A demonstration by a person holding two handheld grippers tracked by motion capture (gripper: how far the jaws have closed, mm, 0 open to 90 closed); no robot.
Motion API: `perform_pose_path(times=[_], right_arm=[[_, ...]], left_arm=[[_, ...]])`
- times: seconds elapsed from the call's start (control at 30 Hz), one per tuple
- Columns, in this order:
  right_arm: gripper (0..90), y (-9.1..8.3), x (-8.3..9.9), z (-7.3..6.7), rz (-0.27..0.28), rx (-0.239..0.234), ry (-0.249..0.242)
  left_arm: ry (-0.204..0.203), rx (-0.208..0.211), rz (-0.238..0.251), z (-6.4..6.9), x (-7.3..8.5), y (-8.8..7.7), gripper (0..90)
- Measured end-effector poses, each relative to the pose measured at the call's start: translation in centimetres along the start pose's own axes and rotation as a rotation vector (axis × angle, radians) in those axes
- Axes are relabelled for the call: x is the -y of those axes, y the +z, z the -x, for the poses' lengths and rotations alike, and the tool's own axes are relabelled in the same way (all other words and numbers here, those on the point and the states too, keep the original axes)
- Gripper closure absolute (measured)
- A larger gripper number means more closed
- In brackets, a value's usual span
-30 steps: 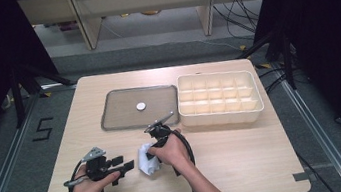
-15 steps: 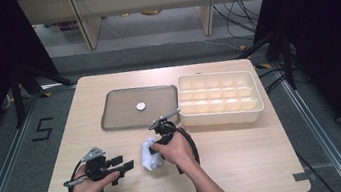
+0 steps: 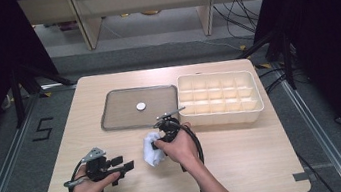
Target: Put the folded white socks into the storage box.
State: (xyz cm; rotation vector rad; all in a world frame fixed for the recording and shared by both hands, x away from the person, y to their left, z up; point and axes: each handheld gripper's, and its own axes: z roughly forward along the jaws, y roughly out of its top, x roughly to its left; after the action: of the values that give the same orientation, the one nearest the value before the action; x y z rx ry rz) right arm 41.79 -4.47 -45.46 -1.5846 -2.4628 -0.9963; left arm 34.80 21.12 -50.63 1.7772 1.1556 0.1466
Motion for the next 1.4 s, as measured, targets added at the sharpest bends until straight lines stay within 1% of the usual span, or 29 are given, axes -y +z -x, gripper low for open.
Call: perform_pose_path(times=[0.03, 0.07, 0.13, 0.17, 0.23, 0.37, 0.43, 0.47, 0.5, 0.53, 0.6, 0.63, 0.7, 0.77, 0.8, 0.83, 0.87, 0.9, 0.93, 1.0, 1.07, 1.1, 1.13, 1.17, 1.2, 1.23, 1.3, 1.33, 1.4], right_arm=[[69.4, -0.1, 0.0, -0.1, -0.003, 0.011, 0.022], [69.4, -0.3, 0.0, -0.1, 0.003, 0.007, 0.020], [69.4, -0.4, 0.0, 0.1, 0.017, 0.005, -0.005], [69.4, -0.5, 0.0, 0.1, 0.019, 0.003, 0.010], [69.4, -0.7, 0.0, 0.0, 0.023, 0.001, 0.017], [69.4, -1.0, 0.0, 0.0, 0.041, 0.022, 0.007], [69.4, -1.2, -0.1, 0.0, 0.043, 0.015, 0.016], [69.4, -1.3, -0.1, 0.0, 0.045, 0.027, 0.015], [69.4, -1.4, -0.2, 0.0, 0.050, 0.011, 0.018], [69.4, -1.6, -0.2, 0.2, 0.062, 0.000, -0.001], [69.4, -1.7, -0.2, 0.1, 0.094, 0.010, -0.003], [69.4, -1.9, -0.2, 0.0, 0.092, 0.006, 0.007], [69.4, -2.2, -0.4, 0.1, 0.093, 0.009, -0.013], [69.3, -2.4, -0.4, 0.2, 0.098, 0.008, -0.011], [69.3, -2.6, -0.4, 0.1, 0.095, 0.019, 0.008], [69.3, -2.7, -0.4, 0.0, 0.087, 0.016, 0.019], [69.3, -2.7, -0.4, 0.2, 0.109, 0.008, 0.002], [69.3, -2.8, -0.4, 0.1, 0.100, 0.010, 0.015], [69.3, -2.8, -0.5, 0.3, 0.104, 0.016, 0.004], [69.2, -2.8, -0.5, 0.2, 0.106, 0.019, 0.023], [69.2, -2.9, -0.6, 0.5, 0.110, 0.027, 0.012], [69.2, -2.9, -0.6, 0.4, 0.106, 0.037, 0.028], [69.2, -2.9, -0.6, 0.4, 0.117, 0.034, 0.028], [69.2, -3.1, -0.6, 0.7, 0.118, 0.024, 0.008], [69.2, -3.2, -0.6, 0.6, 0.120, 0.032, 0.021], [69.2, -3.2, -0.7, 0.7, 0.131, 0.041, 0.024], [69.2, -3.4, -0.7, 0.8, 0.123, 0.050, 0.022], [69.2, -3.5, -0.6, 0.8, 0.127, 0.033, 0.027], [69.2, -3.7, -0.7, 0.9, 0.135, 0.034, 0.025]], left_arm=[[-0.002, 0.000, 0.002, 0.0, 0.0, 0.0, 40.1], [-0.001, -0.001, 0.002, 0.0, 0.0, 0.0, 40.1], [-0.001, -0.001, 0.001, 0.0, 0.0, 0.0, 40.1], [-0.002, -0.001, 0.002, 0.0, 0.0, 0.0, 40.1], [-0.001, -0.001, 0.000, 0.0, 0.0, 0.0, 40.1], [-0.007, -0.006, -0.005, 0.1, 0.1, 0.0, 40.1], [-0.001, -0.004, -0.003, 0.1, 0.0, 0.0, 40.1], [-0.003, -0.006, -0.003, 0.1, 0.0, 0.0, 40.1], [-0.002, -0.006, -0.002, 0.1, 0.0, 0.0, 40.1], [0.000, -0.007, -0.001, 0.1, 0.0, -0.1, 40.1], [0.003, -0.004, 0.004, 0.0, 0.0, -0.1, 40.1], [0.004, 0.000, 0.004, 0.0, 0.0, -0.1, 40.1], [-0.002, -0.005, 0.006, 0.0, 0.0, -0.2, 40.1], [-0.001, -0.011, 0.009, 0.0, 0.0, -0.2, 40.1], [0.002, -0.010, 0.008, 0.0, 0.0, -0.2, 40.1], [0.005, -0.005, 0.007, 0.0, 0.0, -0.2, 40.1], [0.005, -0.007, 0.004, 0.0, 0.0, -0.2, 40.1], [0.008, -0.005, 0.004, 0.0, 0.1, -0.1, 40.1], [0.004, -0.005, 0.002, 0.0, 0.1, -0.1, 40.1], [0.009, -0.007, -0.003, 0.1, 0.2, -0.1, 40.1], [0.006, -0.009, -0.004, 0.2, 0.2, 0.0, 40.1], [0.006, -0.009, -0.005, 0.2, 0.2, 0.0, 40.0], [0.007, -0.006, -0.003, 0.1, 0.2, 0.0, 40.0], [0.007, -0.007, -0.002, 0.1, 0.2, 0.0, 40.0], [0.008, -0.007, -0.001, 0.1, 0.2, 0.0, 40.1], [0.009, -0.007, -0.002, 0.1, 0.2, 0.0, 40.0], [0.010, -0.007, -0.003, 0.1, 0.2, 0.0, 40.1], [0.010, -0.009, -0.004, 0.1, 0.2, 0.0, 40.0], [0.010, -0.009, -0.005, 0.1, 0.2, 0.0, 40.1]])
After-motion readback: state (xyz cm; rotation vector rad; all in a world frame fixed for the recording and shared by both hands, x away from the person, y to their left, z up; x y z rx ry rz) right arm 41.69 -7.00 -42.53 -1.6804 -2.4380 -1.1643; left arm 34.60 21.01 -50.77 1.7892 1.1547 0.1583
